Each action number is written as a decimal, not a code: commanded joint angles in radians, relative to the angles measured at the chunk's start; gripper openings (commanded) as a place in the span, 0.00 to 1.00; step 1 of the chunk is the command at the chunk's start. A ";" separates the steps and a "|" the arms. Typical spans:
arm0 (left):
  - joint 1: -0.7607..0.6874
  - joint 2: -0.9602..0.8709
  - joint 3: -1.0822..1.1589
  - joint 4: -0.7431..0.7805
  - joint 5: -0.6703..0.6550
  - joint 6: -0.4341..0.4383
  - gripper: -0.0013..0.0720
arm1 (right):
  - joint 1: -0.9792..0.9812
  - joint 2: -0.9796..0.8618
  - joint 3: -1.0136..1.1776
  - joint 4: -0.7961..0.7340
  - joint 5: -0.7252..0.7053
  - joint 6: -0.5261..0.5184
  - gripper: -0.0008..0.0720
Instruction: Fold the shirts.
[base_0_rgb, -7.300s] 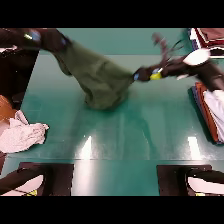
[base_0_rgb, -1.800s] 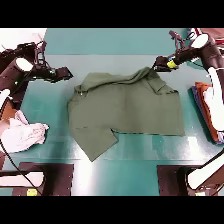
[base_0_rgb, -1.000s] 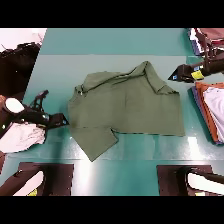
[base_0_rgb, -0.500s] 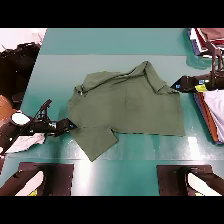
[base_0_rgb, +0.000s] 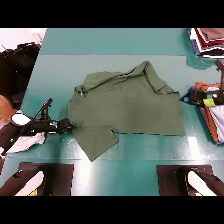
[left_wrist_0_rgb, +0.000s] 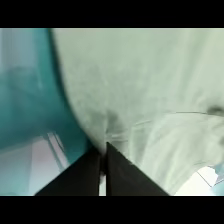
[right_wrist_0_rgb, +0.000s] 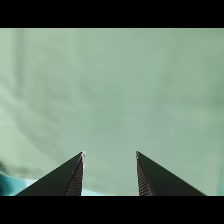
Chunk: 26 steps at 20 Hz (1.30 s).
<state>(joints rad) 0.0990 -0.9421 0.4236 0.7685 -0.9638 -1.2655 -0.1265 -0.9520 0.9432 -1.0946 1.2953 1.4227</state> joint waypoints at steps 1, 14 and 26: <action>0.000 0.001 0.053 -0.017 -0.021 0.021 0.05 | -0.198 0.074 -0.162 -0.117 0.088 0.002 0.53; 0.000 0.001 0.181 -0.013 -0.021 0.017 0.05 | -0.392 -0.129 -0.451 0.112 -0.078 -0.037 0.50; 0.001 0.126 0.454 0.145 -0.055 -0.073 0.05 | -0.140 0.104 -0.185 0.108 -0.167 -0.037 0.03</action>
<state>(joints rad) 0.0990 -0.8665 0.7403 0.8230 -0.9924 -1.2919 -0.3210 -0.9390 0.6201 -0.9958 1.1362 1.3853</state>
